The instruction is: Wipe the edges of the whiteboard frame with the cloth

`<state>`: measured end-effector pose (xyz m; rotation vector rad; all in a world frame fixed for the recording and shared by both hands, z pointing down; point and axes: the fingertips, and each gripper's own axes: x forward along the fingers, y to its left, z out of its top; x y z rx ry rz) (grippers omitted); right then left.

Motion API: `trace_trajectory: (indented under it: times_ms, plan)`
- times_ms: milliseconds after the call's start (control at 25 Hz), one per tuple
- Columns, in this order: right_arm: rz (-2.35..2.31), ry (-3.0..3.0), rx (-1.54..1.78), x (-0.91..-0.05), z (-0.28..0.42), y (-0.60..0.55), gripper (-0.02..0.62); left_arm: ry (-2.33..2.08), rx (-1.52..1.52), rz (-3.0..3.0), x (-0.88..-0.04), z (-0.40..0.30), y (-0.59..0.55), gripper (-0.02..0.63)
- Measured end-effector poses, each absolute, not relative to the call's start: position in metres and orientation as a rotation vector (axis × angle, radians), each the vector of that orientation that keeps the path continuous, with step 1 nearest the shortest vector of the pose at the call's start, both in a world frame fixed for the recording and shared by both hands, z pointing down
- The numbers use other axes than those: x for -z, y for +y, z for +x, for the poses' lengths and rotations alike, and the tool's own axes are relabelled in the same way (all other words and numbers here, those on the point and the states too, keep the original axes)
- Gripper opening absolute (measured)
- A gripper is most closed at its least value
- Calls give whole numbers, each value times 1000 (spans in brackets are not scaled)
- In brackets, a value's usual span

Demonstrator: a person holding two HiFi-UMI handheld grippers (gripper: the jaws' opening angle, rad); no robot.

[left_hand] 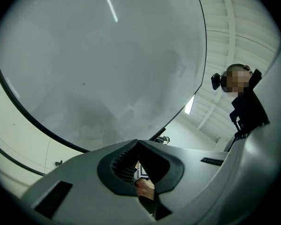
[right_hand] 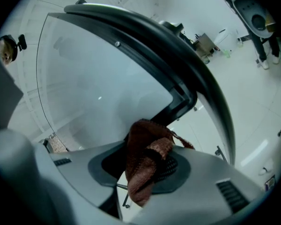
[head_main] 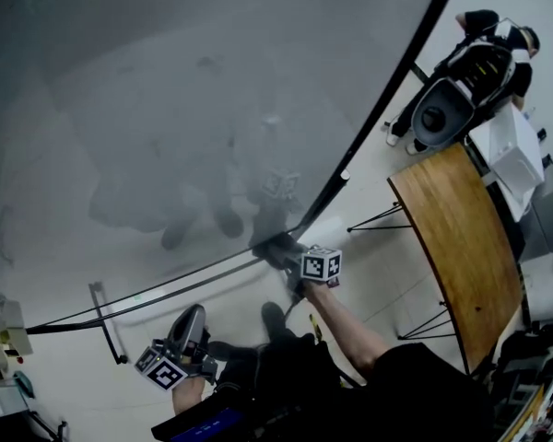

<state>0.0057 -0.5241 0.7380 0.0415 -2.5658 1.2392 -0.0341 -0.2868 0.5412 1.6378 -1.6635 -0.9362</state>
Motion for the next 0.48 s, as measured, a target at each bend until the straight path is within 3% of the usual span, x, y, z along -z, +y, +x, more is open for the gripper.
trace_trajectory:
  times_ms: [480]
  plan:
    - [6, -2549, -1267, -738, -4, -507, 140, -1682, 938, 1624, -541, -36, -272, -9]
